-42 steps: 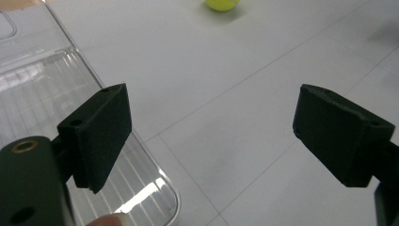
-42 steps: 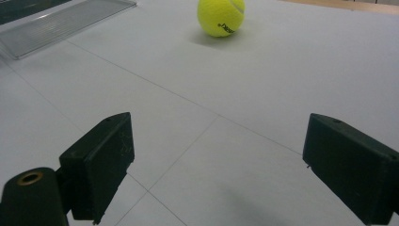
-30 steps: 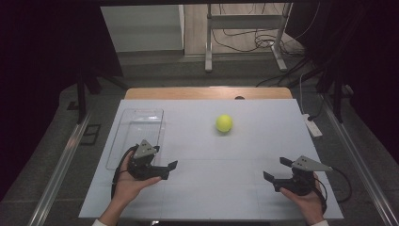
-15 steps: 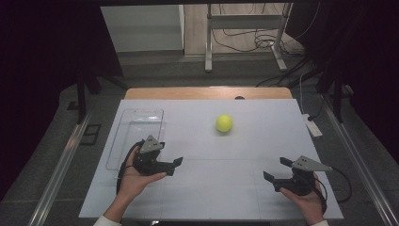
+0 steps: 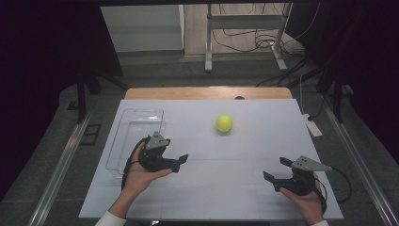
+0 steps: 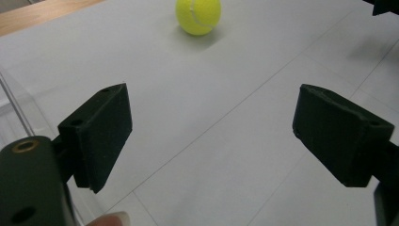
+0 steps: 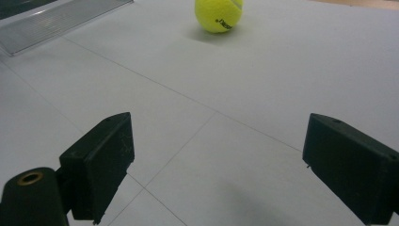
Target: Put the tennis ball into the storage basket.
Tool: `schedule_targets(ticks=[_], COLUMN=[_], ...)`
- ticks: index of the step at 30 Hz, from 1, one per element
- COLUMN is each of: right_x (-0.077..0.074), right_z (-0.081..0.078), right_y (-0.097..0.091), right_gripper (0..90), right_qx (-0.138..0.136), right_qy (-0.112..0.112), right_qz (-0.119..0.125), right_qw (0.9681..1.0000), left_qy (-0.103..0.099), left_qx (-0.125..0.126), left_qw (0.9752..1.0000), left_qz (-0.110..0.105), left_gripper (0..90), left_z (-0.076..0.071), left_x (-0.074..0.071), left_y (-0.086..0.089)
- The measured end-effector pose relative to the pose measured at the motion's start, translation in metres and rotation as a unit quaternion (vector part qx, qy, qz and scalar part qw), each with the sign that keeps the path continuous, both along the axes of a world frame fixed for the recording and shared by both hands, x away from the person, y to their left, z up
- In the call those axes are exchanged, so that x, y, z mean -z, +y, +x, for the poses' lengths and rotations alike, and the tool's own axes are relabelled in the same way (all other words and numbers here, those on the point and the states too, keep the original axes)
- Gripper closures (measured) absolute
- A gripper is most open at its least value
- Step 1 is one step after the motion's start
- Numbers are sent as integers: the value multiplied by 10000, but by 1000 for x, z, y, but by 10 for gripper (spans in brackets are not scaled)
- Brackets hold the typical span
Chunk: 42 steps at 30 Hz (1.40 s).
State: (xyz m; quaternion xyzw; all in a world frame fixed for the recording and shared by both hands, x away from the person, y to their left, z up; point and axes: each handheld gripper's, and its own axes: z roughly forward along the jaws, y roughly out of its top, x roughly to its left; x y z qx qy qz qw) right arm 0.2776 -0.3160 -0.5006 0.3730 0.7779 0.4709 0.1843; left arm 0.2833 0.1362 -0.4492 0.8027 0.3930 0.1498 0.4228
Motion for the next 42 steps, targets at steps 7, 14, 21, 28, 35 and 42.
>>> schedule_targets(ticks=[7, 14, 21, 28, 35, 42], right_x=[0, 0, 0, 0, 0, 1], right_z=[0, 0, 0, 1, 0, 0], right_y=[0, -1, 0, 0, 0, 0], right_gripper=[98, 98, 98, 97, 97, 97], right_qx=[5, 4, -2, -6, -9, -8], right_qy=[6, 1, 8, 10, 11, 14], right_qz=[5, 20, 18, 15, 16, 10], right_qw=[10000, 10000, 10000, 10000, 10000, 10000], left_qy=[12, 31, 30, 35, 23, 42], left_qx=[60, 74, 99, 123, 137, 159], left_qw=[10000, 10000, 9999, 9999, 9999, 9999], left_qz=[7, 7, 24, 42, 43, 38], left_gripper=[137, 137, 137, 137, 137, 137], left_z=[4, 8, 12, 15, 18, 21], left_x=[-1, -1, -1, -1, -2, -2], left_y=[-6, -9, -13, -16, -19, -22])
